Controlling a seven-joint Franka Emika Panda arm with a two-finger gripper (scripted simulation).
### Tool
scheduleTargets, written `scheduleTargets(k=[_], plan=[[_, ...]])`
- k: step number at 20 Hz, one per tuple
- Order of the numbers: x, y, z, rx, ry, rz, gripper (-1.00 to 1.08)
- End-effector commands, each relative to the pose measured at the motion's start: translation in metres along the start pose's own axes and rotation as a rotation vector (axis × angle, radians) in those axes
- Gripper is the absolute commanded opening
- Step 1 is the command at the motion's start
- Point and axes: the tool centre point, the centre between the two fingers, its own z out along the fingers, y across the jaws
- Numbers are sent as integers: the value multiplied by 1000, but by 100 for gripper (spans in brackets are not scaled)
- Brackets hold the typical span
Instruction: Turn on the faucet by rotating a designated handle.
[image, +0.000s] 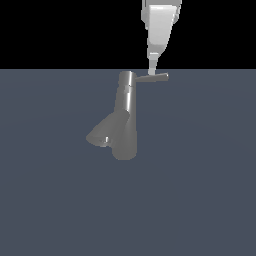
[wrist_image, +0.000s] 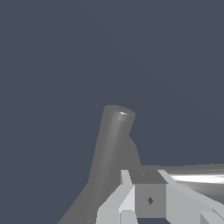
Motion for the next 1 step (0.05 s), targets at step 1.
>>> scheduleTargets(k=[1], plan=[[29,-1,4,-7,2,43,-100]])
